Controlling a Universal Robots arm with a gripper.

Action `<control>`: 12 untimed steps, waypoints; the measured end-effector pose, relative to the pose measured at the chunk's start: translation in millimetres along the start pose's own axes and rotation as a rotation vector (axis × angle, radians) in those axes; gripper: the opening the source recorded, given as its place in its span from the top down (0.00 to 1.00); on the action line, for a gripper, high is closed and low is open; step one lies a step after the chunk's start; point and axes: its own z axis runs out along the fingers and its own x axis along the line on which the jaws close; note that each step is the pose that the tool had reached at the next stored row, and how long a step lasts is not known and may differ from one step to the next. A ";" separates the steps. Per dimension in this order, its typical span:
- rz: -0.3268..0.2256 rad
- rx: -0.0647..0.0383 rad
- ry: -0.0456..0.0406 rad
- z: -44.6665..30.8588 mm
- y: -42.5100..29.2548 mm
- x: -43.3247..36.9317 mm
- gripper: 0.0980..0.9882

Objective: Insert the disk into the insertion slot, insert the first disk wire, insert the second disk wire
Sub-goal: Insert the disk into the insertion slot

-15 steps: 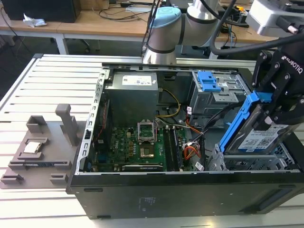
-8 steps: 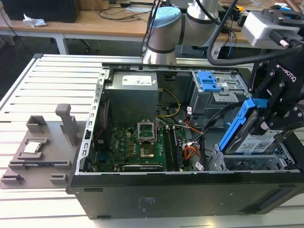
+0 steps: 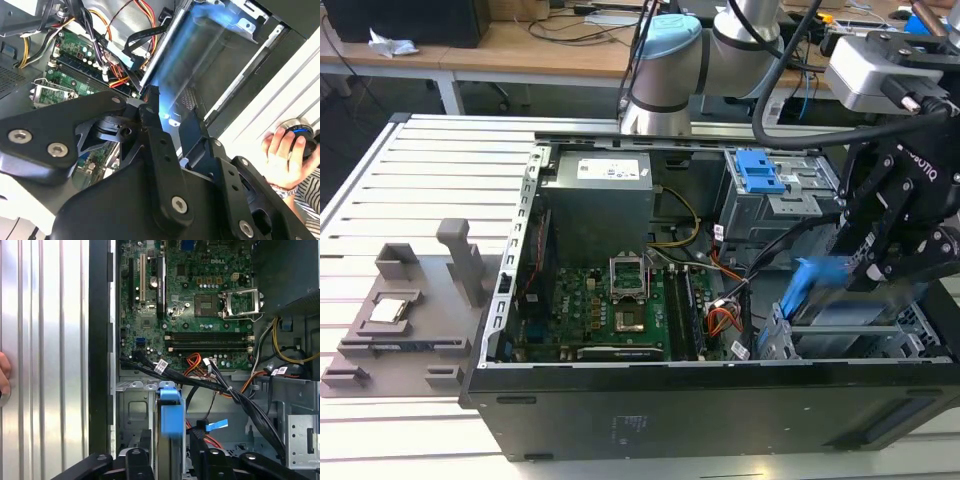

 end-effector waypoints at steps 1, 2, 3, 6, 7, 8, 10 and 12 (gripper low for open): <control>0.000 0.000 0.0002 0.0 0.0 0.0 0.62; 0.000 0.000 0.0000 0.0 0.0 0.0 0.62; 0.000 0.000 0.0001 0.0 0.0 0.0 0.62; 0.000 0.000 0.0002 0.0 0.0 0.0 0.71; 0.000 0.000 0.0002 0.1 0.0 0.0 0.71; 0.000 0.000 0.0001 0.1 0.0 0.0 0.71; 0.000 0.000 0.0001 0.2 0.0 0.0 0.85; 0.000 0.000 0.0002 0.2 0.0 0.0 0.99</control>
